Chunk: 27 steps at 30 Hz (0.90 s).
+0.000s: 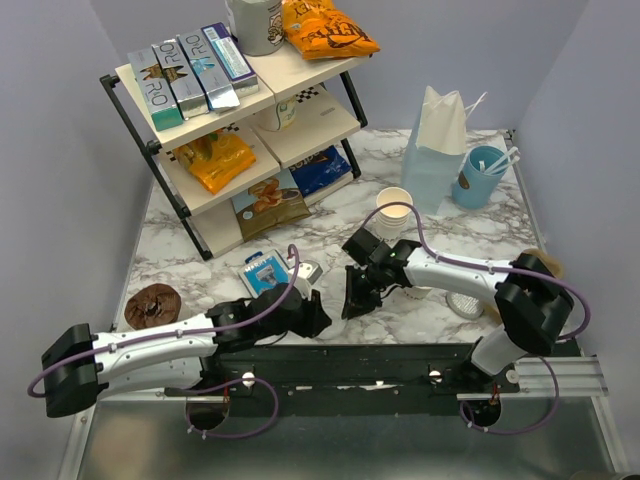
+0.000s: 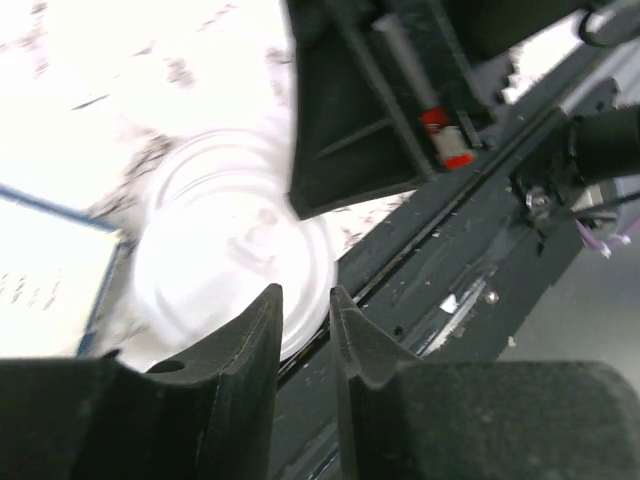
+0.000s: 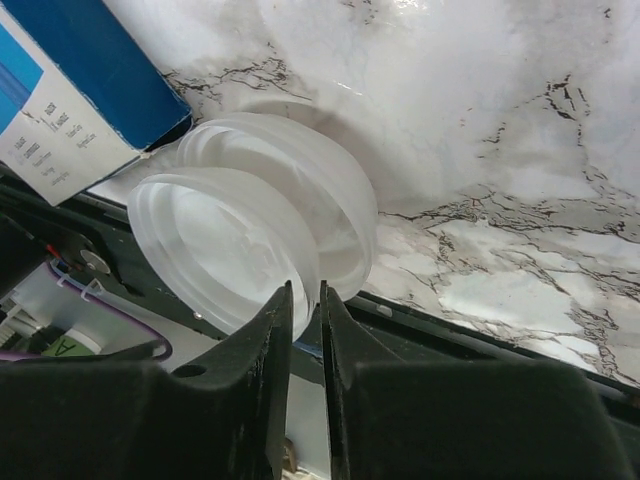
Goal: Pack the takeout coffee
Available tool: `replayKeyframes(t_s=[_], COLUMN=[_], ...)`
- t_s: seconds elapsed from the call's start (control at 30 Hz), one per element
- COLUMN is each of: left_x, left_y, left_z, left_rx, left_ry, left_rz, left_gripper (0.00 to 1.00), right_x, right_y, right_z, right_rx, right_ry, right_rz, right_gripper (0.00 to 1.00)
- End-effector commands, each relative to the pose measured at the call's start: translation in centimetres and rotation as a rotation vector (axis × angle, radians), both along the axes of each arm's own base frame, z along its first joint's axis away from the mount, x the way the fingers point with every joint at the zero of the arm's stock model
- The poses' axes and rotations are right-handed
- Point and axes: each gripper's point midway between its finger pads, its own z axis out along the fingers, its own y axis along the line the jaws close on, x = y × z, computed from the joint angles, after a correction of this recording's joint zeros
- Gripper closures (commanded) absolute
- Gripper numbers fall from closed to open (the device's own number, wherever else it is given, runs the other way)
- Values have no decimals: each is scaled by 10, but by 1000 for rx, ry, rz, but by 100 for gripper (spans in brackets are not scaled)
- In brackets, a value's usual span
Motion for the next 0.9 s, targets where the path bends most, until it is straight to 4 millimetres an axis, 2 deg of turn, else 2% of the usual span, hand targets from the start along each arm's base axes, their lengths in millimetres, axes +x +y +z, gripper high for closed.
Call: replayKeyframes(t_s=[0.0,0.1,0.17,0.27,0.43,0.53,0.73,0.87], left_x=[10,12,9,7,6,8,12,15], left_y=[26,31,34,33,26,28,35,34], left_z=[-13,-22,-30,-38,-34,-33,-30,-24], left_rx=[69,79,97,104,71,64,40,11], left_ry=[61,117,149,187,199,207,206,203], left_rz=[149,178,175,170,156,172,204,211], left_gripper=[64,58,58,59,59,58,43,41], right_x=[-1,-2,-3,-1,3,8,13,13], right_y=[0,0,0,2,5,1,-3,-3], right_z=[-10,-13,-15,-14,-3,5,21,30], right_rx=[-26,-29,-30,-14,32,42,109,155], right_ry=[2,6,7,-3,-65,-123,-242,-283], right_rz=[16,18,18,12,31,41,65,63], right_gripper=[74,75,76,87,99,99,99,99])
